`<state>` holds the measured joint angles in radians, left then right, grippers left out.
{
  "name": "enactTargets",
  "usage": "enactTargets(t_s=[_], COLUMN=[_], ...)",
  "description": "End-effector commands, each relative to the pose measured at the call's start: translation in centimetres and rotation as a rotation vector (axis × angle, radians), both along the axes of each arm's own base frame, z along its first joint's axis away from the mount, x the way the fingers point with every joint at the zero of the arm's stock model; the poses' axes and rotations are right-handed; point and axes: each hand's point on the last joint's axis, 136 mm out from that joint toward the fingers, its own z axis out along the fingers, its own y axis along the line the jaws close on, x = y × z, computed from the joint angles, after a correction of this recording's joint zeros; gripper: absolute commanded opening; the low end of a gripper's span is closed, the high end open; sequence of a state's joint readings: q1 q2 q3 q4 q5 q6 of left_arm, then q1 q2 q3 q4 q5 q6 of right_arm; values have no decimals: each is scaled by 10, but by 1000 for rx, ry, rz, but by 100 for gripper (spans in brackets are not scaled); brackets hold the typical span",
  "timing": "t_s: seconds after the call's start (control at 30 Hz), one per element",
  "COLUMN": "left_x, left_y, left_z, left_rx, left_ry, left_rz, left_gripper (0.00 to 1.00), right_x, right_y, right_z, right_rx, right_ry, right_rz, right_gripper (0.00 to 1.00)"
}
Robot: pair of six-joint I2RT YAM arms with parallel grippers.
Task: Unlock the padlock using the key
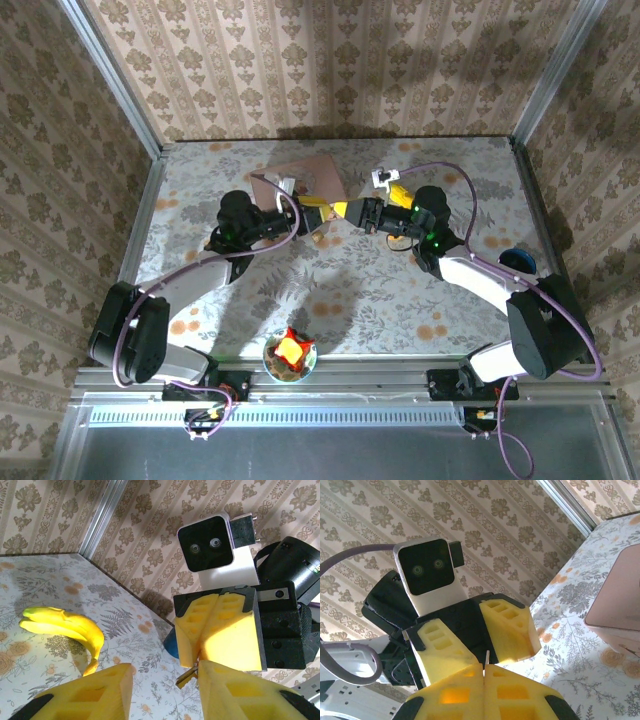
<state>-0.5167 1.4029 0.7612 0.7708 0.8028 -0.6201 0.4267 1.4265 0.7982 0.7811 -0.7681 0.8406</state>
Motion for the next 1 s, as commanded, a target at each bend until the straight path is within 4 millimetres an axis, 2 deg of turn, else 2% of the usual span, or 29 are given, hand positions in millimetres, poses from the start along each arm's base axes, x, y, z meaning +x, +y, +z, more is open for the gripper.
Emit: enactTargets(t_s=[0.0,0.2,0.33,0.77,0.97], left_x=[-9,-9,-10,-13,-16], left_y=[-2,-2,-2,-5,-6], left_z=[23,31,31,33,35], left_rx=[-24,-46,-48,-54,-57], left_ry=[-77,-93,-95,-100,-105], left_rz=[-29,-34,-40,-61,-70], left_gripper=[36,27,16,19,6], right_x=[-9,-9,-10,-10,-10], right_y=[7,8,9,12,12], right_z=[26,25,25,24,23], right_rx=[21,19,19,17,16], right_ry=[-87,-83,-83,-85,-83], right_rz=[41,46,48,52,53], right_gripper=[0,0,0,0,0])
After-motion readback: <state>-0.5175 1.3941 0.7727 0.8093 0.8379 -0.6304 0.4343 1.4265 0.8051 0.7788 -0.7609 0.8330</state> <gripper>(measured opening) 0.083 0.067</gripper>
